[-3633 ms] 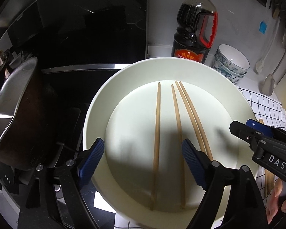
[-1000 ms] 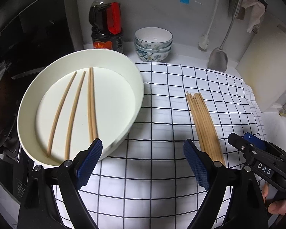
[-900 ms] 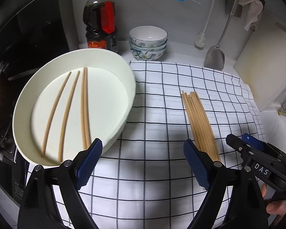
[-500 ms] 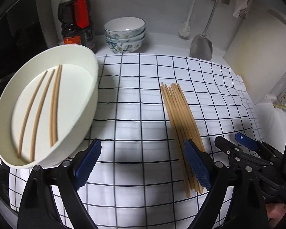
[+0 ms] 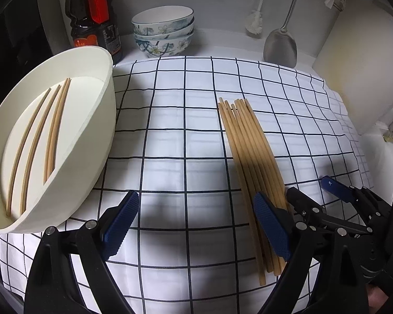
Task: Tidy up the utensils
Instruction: 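Move both open grippers back from the dish to the chopstick pile, then close the right gripper on a chopstick while the left gripper grasps another chopstick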
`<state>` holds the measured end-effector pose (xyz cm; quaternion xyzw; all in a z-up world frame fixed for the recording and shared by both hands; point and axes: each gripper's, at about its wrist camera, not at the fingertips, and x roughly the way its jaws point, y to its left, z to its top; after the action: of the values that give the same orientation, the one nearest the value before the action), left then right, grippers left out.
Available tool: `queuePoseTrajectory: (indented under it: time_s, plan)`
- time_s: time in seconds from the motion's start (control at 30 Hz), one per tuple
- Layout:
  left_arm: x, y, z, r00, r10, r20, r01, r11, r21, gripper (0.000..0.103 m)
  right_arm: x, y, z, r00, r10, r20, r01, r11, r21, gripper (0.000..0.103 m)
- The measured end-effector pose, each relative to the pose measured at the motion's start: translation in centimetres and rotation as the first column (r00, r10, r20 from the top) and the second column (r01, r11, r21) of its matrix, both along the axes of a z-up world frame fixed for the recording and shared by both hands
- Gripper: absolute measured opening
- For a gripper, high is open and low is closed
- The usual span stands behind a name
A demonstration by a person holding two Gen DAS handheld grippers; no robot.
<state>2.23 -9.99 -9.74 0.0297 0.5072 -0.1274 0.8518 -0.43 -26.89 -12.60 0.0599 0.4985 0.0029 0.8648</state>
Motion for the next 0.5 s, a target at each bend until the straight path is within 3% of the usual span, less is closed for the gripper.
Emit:
queuePoseTrajectory:
  time_s: [0.5]
  plan:
    - [0.45, -0.17, -0.80, 1.000, 0.013, -0.015, -0.013, 1.000, -0.001, 0.087, -0.26, 0.34, -0.42, 0.999, 0.054, 0.004, -0.053, 0.997, -0.056, 0.068]
